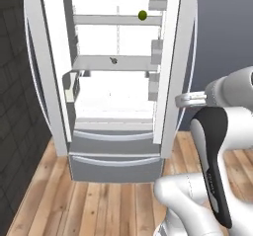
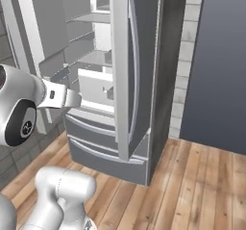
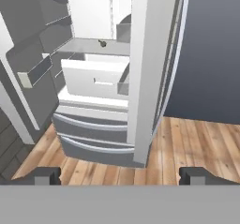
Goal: Retrieve the bottle and the shaker from the cabinet and place them next to the mixing bowl on the counter. Then add garlic from the fridge to the mixing bowl.
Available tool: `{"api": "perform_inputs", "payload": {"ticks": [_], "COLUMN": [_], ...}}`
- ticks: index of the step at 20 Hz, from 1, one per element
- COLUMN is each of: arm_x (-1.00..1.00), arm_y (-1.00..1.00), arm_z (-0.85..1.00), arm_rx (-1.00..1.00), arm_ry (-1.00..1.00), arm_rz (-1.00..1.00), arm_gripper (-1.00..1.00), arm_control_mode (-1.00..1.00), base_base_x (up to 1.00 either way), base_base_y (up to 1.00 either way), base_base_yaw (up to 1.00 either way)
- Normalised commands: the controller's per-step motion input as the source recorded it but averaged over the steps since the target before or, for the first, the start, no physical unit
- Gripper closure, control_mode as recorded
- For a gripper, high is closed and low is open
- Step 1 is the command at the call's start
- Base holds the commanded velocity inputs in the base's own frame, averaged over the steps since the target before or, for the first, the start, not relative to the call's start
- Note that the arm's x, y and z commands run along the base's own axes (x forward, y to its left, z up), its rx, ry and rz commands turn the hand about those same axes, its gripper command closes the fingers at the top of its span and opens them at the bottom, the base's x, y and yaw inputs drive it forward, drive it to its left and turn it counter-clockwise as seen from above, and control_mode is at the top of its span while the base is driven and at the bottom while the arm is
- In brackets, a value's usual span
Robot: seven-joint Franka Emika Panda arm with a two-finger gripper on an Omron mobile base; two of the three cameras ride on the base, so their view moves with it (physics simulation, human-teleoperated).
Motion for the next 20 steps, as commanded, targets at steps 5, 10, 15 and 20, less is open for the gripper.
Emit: {"api": "perform_inputs", "payload": {"ticks": [5, 10, 15, 20], "arm_x": [0.00, 0.00, 0.00, 0.00], "arm_y": [0.00, 0.00, 0.00, 0.00], "arm_z": [0.00, 0.00, 0.00, 0.00], "arm_rx": [0.00, 0.00, 0.00, 0.00], "arm_ry": [0.00, 0.00, 0.00, 0.00], "arm_rz": [0.00, 0.00, 0.00, 0.00], "arm_gripper": [-1.00, -1.00, -1.00, -1.00], "arm_control_mode": [1.00, 1.00, 1.00, 1.00], "base_base_x": [-0.04, -0.09, 0.82, 0.72], "base_base_y": [0.13, 0.26, 0.45, 0.16], "base_base_yaw": [-0.04, -0.01, 0.00, -0.04]}}
